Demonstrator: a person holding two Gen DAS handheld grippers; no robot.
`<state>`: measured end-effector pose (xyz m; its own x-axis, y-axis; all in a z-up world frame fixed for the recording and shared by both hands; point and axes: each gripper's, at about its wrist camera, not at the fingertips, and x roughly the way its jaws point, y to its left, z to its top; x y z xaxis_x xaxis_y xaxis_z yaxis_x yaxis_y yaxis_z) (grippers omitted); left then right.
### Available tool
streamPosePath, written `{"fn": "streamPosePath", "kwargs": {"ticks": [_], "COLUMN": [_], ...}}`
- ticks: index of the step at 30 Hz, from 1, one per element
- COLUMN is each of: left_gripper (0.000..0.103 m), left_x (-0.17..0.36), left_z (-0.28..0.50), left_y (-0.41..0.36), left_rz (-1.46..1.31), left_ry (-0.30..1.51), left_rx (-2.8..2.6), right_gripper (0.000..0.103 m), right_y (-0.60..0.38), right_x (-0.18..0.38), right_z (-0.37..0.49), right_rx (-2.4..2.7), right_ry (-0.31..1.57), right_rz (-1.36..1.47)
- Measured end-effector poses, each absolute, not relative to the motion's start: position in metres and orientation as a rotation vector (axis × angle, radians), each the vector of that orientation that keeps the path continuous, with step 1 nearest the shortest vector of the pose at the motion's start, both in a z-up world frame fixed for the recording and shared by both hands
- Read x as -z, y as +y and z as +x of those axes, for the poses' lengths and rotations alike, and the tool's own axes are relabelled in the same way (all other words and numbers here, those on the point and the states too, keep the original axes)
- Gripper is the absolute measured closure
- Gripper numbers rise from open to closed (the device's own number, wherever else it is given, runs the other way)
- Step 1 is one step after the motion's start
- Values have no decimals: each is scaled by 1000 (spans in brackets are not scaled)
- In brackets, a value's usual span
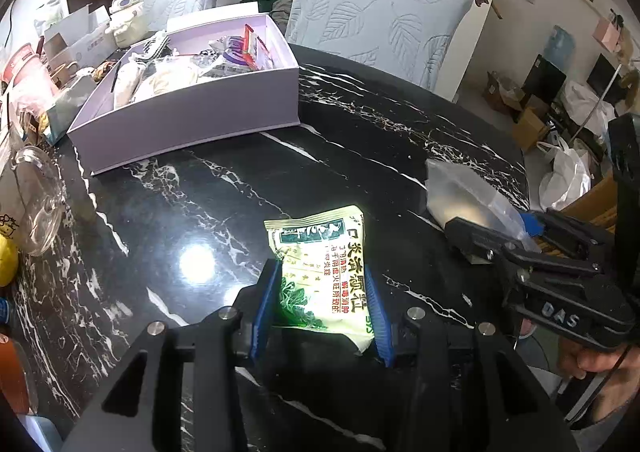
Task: Organize soft objects
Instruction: 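Grasp the green snack packet with the left tool while the right tool grasps the clear zip bag, then carry the green packet with the left tool while the right tool carries the zip bag to the box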
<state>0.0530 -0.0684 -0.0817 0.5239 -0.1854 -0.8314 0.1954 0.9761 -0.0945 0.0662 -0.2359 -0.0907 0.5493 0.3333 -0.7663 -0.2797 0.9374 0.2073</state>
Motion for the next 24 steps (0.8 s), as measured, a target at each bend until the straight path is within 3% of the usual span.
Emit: {"fn": "streamPosePath", "kwargs": {"ticks": [4,24], "left_gripper": [62,62], "left_x": [82,49], "left_z": [51,15], "left_y": [-67,-65], "left_rz": [11,29], "left_ry": [991,885], "left_rx": [226,216], "right_gripper": [69,70], "right_y": [-235,-218], "right_x": [90,60], "right_z": [64,7], "right_rx": [-368,-446], "right_ry": [915,861], "right_rz": [85,92]}}
